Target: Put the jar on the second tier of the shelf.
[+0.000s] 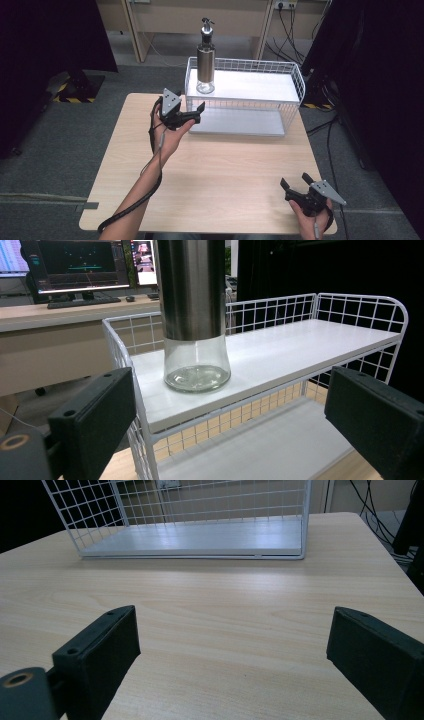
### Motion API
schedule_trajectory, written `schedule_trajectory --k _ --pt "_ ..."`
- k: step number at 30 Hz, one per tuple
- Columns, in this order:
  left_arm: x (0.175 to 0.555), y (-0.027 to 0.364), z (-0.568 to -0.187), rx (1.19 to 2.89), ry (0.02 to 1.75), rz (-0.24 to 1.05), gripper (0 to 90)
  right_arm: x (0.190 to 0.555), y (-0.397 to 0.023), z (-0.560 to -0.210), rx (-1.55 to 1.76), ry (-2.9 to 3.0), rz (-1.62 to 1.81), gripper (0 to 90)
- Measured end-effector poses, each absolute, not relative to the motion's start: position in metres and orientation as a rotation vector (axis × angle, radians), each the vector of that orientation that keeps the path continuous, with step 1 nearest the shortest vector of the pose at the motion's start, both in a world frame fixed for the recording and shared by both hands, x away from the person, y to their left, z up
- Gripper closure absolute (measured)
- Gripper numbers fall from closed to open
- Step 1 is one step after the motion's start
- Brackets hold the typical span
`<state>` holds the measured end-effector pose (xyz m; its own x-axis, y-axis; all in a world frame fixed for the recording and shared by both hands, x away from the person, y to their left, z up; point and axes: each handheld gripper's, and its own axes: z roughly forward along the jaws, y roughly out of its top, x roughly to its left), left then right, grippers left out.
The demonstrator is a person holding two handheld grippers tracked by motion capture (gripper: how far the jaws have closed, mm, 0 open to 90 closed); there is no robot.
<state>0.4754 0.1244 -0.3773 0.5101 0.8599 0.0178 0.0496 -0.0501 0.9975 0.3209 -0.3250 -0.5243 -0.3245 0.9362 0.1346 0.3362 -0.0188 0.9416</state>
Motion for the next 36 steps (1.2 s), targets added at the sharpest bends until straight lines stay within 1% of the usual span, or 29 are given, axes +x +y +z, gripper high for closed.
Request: schedule_trajectory --k 15,36 --pt "0.462 0.131 -0.392 1.504 0.822 0.777 5.9 0.321 -0.325 -0.524 1.334 1.688 1.353 7.0" --pt "0.44 0.152 -0.417 1.525 0.841 0.76 5.5 0.321 -0.325 -0.524 1.331 1.688 1.35 7.0"
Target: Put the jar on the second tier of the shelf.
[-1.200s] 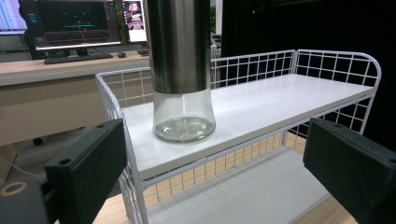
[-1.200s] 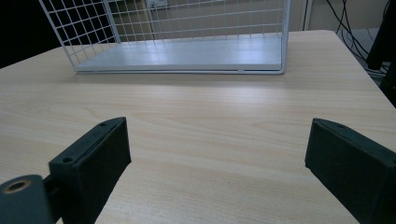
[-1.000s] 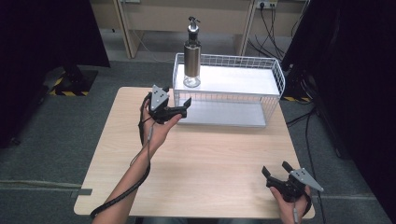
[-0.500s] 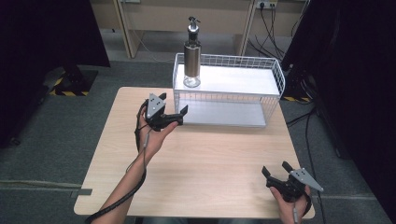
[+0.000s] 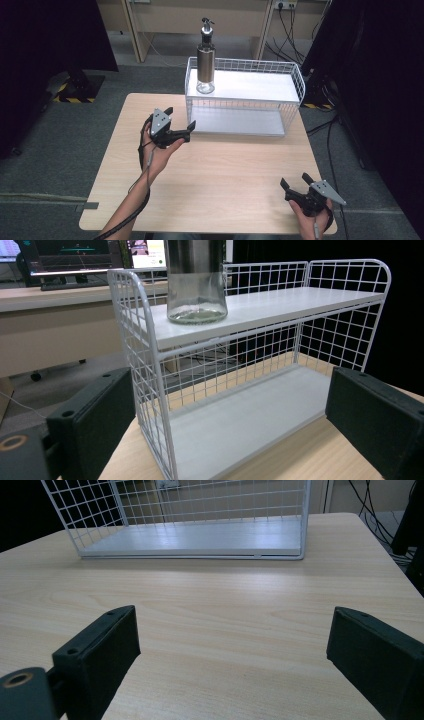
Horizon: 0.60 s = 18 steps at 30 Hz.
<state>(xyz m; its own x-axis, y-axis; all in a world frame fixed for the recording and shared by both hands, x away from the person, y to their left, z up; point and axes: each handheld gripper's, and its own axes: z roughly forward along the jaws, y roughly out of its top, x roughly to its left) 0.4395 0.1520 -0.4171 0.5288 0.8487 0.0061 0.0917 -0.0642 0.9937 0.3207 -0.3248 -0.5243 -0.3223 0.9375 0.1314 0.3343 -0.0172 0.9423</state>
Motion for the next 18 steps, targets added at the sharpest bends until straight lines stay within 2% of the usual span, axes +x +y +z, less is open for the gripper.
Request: schedule_trajectory --k 18 --pt "0.421 0.164 -0.435 1.545 0.848 0.74 5.3 0.321 -0.325 -0.524 1.331 1.686 1.35 7.0"
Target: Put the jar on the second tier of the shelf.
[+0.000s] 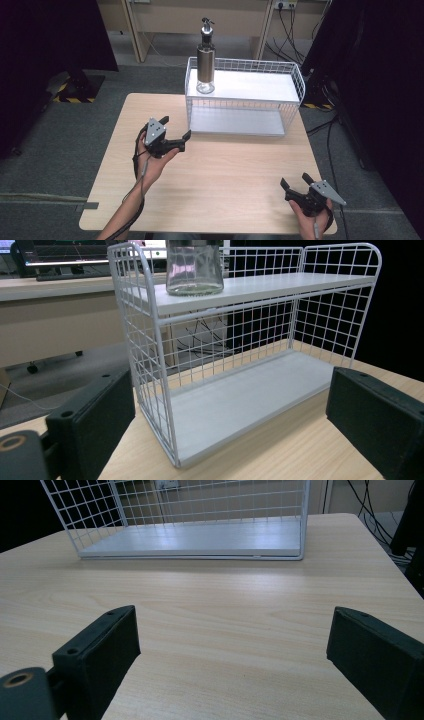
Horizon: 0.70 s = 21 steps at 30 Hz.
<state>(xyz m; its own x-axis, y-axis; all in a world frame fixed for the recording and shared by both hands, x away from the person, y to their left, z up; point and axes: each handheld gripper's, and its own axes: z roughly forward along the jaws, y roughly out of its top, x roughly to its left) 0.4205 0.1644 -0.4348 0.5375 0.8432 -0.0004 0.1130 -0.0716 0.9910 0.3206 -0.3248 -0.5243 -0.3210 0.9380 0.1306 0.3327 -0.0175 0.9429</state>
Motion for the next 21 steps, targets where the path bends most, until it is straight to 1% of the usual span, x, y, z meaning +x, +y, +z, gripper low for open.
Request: schedule_trajectory --k 21 --pt "0.399 0.184 -0.462 1.558 0.887 0.727 5.3 0.321 -0.325 -0.524 1.331 1.686 1.349 7.0"
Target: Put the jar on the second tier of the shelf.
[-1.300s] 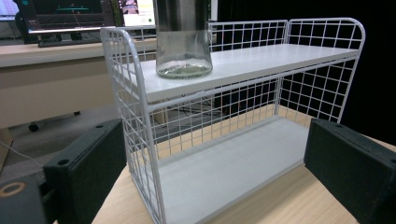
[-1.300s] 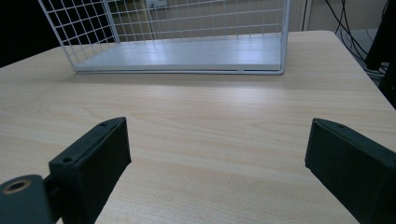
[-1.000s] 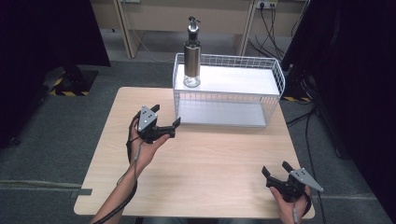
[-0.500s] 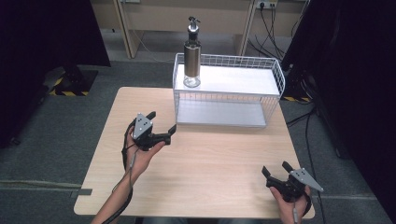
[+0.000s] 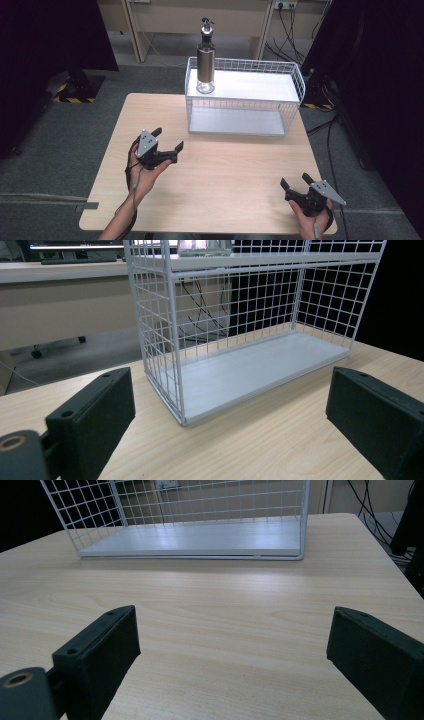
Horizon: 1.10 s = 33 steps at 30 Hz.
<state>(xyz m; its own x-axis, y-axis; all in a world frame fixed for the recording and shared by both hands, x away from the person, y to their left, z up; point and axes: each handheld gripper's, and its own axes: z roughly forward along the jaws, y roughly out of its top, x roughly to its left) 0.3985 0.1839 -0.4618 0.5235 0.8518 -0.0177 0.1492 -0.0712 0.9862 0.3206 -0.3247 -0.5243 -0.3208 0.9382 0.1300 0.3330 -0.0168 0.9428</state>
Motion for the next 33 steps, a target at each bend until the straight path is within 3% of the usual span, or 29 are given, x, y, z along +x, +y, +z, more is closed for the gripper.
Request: schedule_trajectory --k 33 --pt "0.368 0.214 -0.518 1.579 0.985 0.668 5.1 0.321 -0.325 -0.524 1.327 1.682 1.346 7.1"
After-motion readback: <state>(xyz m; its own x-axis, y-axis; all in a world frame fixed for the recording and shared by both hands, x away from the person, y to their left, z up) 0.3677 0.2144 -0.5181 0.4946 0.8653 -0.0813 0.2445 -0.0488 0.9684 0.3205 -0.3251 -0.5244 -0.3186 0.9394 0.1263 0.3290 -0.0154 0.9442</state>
